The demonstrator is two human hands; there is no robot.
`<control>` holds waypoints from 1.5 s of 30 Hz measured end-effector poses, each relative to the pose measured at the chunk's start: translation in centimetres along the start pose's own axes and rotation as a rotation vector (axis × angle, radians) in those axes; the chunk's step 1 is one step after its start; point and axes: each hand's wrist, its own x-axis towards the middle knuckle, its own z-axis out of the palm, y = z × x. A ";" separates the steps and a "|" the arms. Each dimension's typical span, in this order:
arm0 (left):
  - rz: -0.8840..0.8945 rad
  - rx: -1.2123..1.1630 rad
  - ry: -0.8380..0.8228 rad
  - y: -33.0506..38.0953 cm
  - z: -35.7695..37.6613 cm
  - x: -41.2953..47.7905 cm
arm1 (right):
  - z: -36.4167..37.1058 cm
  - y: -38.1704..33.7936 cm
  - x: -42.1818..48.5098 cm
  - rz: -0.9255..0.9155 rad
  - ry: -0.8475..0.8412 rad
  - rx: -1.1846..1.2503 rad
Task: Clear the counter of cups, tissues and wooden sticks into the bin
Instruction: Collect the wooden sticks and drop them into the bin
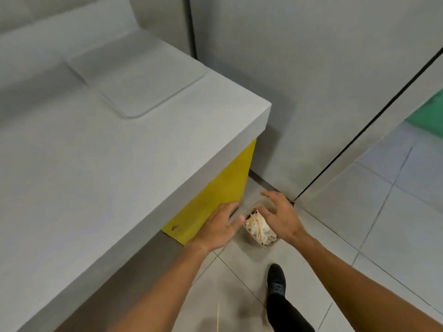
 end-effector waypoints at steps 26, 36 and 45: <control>-0.354 0.229 0.776 -17.4 -29.4 -43.9 | 21.1 -42.5 -13.6 -0.693 -0.423 -0.171; -0.621 0.196 0.746 -24.1 -33.4 -47.2 | 28.3 -45.9 -11.5 -0.798 -0.522 -0.495; -0.637 0.165 0.783 -26.3 -36.0 -44.8 | 30.1 -48.1 -9.1 -0.896 -0.593 -0.183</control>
